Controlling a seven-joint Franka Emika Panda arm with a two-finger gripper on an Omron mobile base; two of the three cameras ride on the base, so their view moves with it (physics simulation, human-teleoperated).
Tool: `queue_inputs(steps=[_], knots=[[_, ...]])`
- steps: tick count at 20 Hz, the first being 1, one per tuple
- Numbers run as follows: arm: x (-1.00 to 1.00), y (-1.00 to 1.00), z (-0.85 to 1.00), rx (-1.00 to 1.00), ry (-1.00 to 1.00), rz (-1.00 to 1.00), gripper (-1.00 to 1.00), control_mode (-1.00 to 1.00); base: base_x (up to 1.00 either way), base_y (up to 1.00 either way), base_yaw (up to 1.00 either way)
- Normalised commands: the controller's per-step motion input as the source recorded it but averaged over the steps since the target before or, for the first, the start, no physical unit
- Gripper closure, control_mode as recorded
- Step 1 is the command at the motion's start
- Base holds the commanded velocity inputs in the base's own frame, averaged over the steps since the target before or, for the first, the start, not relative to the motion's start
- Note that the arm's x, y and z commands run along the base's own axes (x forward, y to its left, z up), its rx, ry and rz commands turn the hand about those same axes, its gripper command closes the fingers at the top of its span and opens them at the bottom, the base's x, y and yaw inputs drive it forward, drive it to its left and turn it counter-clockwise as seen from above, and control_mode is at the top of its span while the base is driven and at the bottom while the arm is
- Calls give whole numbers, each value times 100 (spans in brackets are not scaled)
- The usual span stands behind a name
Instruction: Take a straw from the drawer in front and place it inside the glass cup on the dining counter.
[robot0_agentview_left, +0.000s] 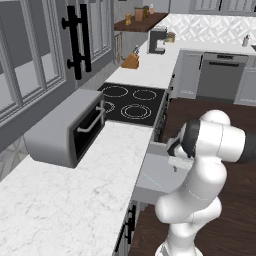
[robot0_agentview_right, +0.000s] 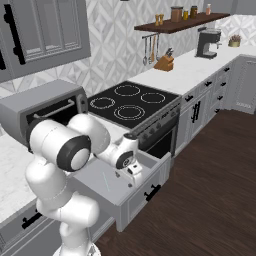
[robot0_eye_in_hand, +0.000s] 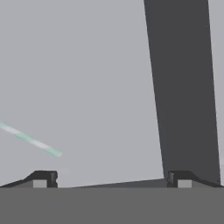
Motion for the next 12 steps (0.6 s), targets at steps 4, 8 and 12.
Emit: queue_inputs(steps=[4, 8, 12], knots=[[0, -34, -30, -2, 0, -5, -100, -100, 0, 0, 0], [0, -50, -28, -2, 0, -5, -100, -100, 0, 0, 0], [-5, -85, -16, -4, -1, -8, -100, -100, 0, 0, 0]])
